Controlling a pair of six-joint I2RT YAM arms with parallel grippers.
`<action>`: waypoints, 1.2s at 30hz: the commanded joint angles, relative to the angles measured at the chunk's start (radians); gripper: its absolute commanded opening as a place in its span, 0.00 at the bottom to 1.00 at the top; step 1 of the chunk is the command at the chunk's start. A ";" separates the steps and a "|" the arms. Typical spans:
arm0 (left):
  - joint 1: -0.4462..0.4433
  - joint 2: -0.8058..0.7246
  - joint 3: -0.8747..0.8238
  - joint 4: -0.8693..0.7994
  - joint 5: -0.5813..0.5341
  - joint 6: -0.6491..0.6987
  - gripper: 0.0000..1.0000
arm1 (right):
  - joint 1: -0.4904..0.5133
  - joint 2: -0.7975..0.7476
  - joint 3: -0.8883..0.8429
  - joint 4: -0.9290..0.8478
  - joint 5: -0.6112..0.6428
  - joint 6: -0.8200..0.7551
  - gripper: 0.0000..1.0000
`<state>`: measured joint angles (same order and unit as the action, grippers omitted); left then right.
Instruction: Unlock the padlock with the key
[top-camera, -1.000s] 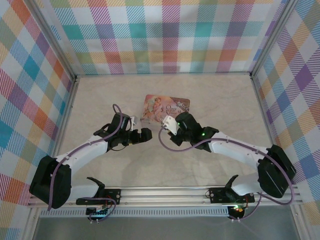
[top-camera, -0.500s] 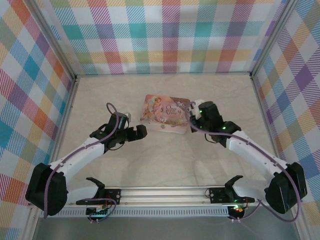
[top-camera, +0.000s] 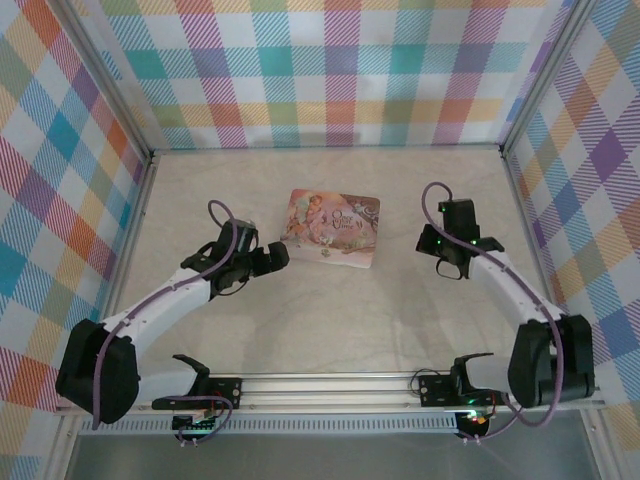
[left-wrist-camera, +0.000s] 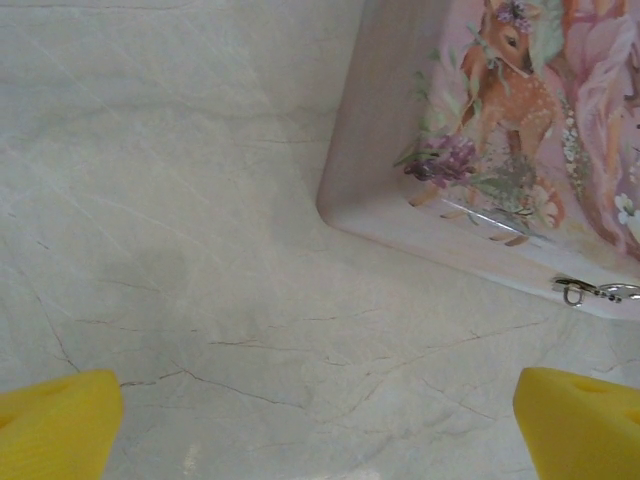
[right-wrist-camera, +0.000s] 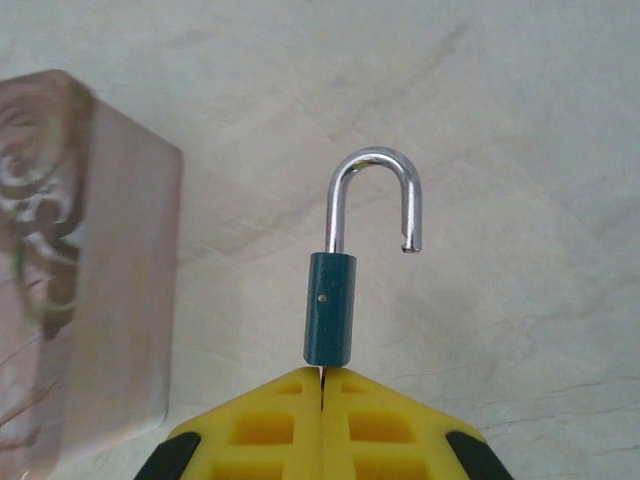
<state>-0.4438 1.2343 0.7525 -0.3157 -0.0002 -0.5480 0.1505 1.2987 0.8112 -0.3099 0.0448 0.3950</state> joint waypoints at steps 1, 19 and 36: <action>0.017 0.007 0.032 -0.013 0.005 -0.023 1.00 | -0.049 0.072 0.006 0.065 -0.099 0.090 0.00; 0.034 -0.009 0.011 -0.014 -0.004 -0.032 1.00 | -0.133 0.313 0.039 0.149 -0.177 0.199 0.12; 0.073 -0.052 0.082 -0.100 -0.170 -0.024 1.00 | -0.146 0.078 0.070 -0.016 -0.012 0.122 1.00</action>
<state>-0.3916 1.2018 0.7738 -0.3668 -0.0753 -0.5861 0.0113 1.4368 0.8555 -0.2749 -0.0486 0.5663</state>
